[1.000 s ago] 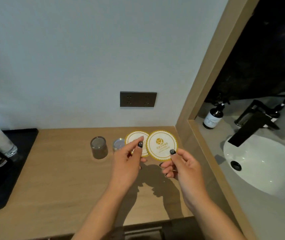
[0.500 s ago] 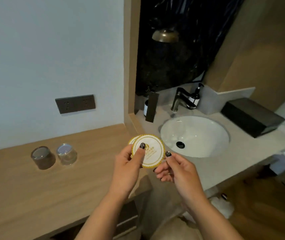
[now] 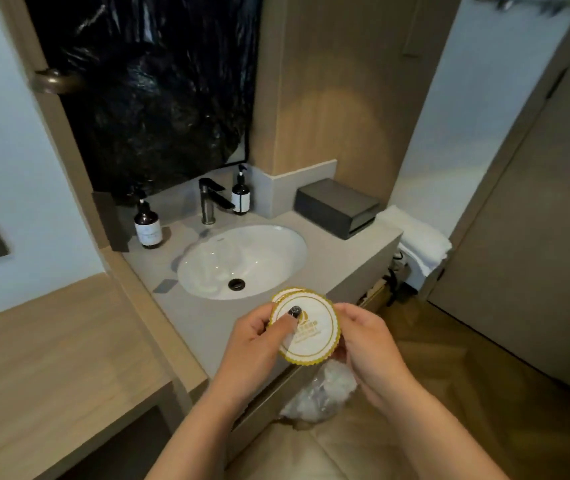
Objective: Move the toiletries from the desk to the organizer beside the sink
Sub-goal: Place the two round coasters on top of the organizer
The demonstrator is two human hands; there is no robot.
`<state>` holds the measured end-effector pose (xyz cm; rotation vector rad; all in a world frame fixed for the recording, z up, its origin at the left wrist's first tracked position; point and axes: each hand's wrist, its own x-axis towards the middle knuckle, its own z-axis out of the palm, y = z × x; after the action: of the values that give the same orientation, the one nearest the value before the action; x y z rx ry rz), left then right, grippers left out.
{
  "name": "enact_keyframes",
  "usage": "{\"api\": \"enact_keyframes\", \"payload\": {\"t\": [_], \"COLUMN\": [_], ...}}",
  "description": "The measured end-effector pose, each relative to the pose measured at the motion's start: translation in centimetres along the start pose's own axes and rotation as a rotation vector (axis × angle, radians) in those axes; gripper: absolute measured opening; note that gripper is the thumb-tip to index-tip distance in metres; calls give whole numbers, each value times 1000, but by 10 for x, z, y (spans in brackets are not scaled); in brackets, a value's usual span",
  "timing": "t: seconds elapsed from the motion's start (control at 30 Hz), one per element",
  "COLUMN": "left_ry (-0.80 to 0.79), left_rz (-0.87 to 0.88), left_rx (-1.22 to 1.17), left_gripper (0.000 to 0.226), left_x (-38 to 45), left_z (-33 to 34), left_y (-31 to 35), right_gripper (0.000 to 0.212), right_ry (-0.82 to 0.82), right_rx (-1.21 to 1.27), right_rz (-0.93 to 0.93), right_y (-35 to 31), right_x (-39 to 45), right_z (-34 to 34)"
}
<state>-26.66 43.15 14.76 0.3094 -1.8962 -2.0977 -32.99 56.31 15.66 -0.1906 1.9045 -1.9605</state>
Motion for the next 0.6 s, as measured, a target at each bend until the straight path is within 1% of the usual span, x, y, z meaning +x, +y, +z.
{"api": "enact_keyframes", "payload": {"t": [0.07, 0.17, 0.23, 0.4, 0.47, 0.53, 0.6], "left_ry": [-22, 14, 42, 74, 62, 39, 24], "left_rz": [-8, -34, -40, -43, -39, -33, -19], "left_rx": [5, -31, -67, -75, -51, -30, -33], "left_gripper": [13, 19, 18, 10, 3, 12, 29], "left_x": [5, 17, 27, 58, 74, 93, 117], "left_z": [24, 56, 74, 111, 124, 135, 146], "left_y": [-2, -1, 0, -7, -14, -21, -26], "right_gripper": [23, 19, 18, 8, 11, 14, 14], "right_ry": [101, 271, 350, 449, 472, 497, 518], "right_rx": [-30, 17, 73, 198, 205, 194, 198], "right_rz": [-5, -21, -49, -114, -126, -128, -131], "right_y": [-4, -10, -13, -18, -18, -18, -22], "right_x": [-4, -9, -12, -8, 1, 16, 36], "right_z": [-26, -63, -85, -127, -138, -148, -156]}}
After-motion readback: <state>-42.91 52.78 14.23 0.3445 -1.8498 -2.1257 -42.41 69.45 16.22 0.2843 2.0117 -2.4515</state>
